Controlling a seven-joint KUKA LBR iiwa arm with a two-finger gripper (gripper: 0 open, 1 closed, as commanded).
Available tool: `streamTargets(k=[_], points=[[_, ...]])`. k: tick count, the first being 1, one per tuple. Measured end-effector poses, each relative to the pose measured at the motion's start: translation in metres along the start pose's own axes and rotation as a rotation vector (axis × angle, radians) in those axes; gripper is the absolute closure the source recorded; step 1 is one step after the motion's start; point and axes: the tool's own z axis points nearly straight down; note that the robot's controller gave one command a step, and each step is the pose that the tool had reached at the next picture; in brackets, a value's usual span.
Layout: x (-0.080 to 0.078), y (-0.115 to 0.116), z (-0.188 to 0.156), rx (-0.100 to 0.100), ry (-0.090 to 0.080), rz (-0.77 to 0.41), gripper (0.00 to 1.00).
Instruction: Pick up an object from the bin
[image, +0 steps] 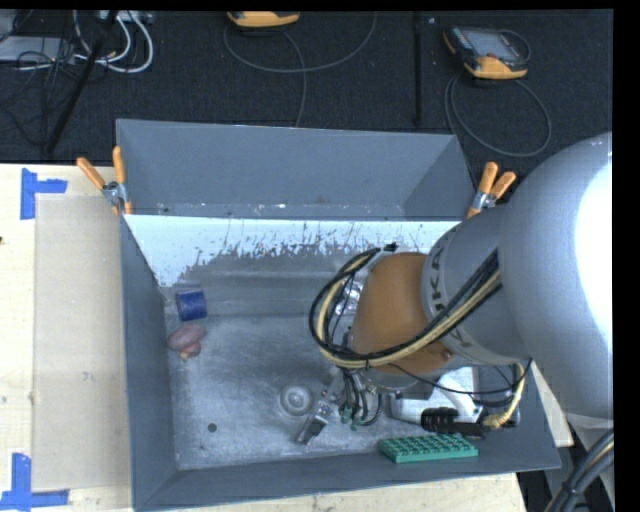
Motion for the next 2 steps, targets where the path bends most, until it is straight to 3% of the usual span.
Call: streamTargets(k=[1, 2], points=[[0.0009, -0.0005, -0.0008, 0.003, 0.006, 0.000, 1.00], [0.0001, 0.0000, 0.0001, 0.000, 0.000, 0.000, 0.00]])
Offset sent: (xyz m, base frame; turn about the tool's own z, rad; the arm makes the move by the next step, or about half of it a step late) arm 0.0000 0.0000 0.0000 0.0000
